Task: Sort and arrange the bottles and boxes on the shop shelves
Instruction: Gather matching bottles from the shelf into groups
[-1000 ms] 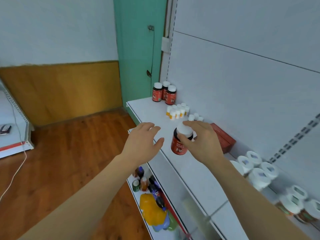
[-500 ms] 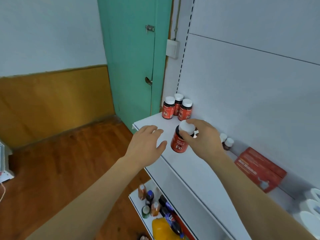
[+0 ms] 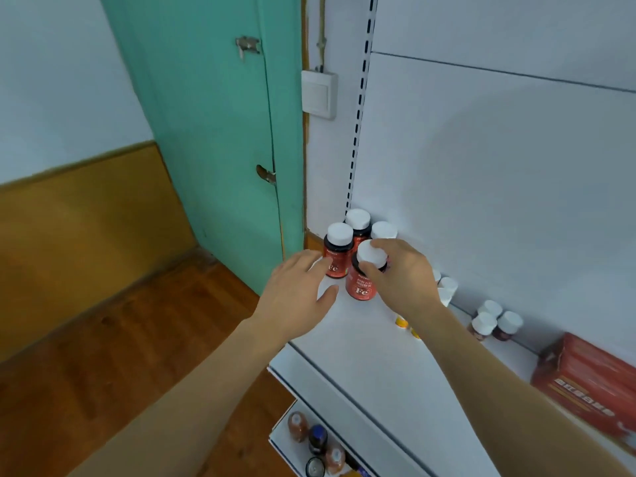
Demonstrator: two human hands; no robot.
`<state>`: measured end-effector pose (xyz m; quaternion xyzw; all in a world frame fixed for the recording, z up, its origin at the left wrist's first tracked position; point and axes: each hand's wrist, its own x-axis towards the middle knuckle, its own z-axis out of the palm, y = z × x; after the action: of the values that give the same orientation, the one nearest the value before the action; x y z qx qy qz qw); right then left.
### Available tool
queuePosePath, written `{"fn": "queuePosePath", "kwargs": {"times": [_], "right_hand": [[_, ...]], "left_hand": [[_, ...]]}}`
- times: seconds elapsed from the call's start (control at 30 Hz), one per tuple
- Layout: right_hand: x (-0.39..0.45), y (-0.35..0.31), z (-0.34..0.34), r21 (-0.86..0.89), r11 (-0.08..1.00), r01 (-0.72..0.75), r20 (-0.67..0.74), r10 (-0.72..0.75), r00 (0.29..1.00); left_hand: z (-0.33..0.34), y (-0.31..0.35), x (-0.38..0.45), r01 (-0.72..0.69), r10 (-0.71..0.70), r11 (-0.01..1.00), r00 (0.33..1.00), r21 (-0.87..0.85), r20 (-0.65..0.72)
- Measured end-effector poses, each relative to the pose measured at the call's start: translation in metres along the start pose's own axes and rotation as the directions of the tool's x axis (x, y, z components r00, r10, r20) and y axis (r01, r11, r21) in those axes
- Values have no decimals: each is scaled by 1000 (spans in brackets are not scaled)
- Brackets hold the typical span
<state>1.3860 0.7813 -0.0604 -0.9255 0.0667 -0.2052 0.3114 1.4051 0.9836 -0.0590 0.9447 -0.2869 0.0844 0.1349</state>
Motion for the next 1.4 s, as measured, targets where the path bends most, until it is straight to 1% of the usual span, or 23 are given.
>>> {"fn": "queuePosePath", "kwargs": {"times": [0.1,0.3,0.43,0.63,0.73,0.87,0.97,1.07,1.13,1.23,1.3,1.4], "right_hand": [[10,0,14,-49,998,-29,-2,29,1000],[15,0,39,-151,984,-92,-105,77,991],[10,0,49,-214,973,-86,-184,47,982],[2,-12,57,-323,928,-186,-134,149,980],[1,-15,60,-341,918,-202,-136,165,977],[-1,-15,65,-385,899,-206,-143,163,976],[-5,-18,63,-407,895,-183,-124,144,982],[-17,-23,52,-450,865,-222,-189,151,970],[-30,-24,39,-498,828,-259,-235,159,959],[-57,-25,15,-532,770,-353,-322,201,925],[-80,-26,-3,-530,733,-427,-378,247,892],[-123,-26,-34,-541,647,-537,-450,316,835]], "left_hand": [[4,-21,21,-59,57,997,998,-56,-39],[15,-56,52,-196,192,972,981,-132,-39],[21,-74,65,-296,296,945,955,-140,-24],[24,-89,81,-387,388,905,921,-177,-30],[26,-93,85,-421,422,890,906,-175,-34],[23,-93,90,-438,432,871,899,-224,-79],[17,-87,93,-469,447,852,883,-232,-144],[13,-73,97,-520,477,821,852,-237,-218],[14,-58,99,-563,516,790,824,-241,-232],[19,-25,95,-626,585,737,780,-254,-224],[21,3,88,-661,626,703,750,-263,-212],[24,48,68,-703,675,643,707,-302,-209]]}}
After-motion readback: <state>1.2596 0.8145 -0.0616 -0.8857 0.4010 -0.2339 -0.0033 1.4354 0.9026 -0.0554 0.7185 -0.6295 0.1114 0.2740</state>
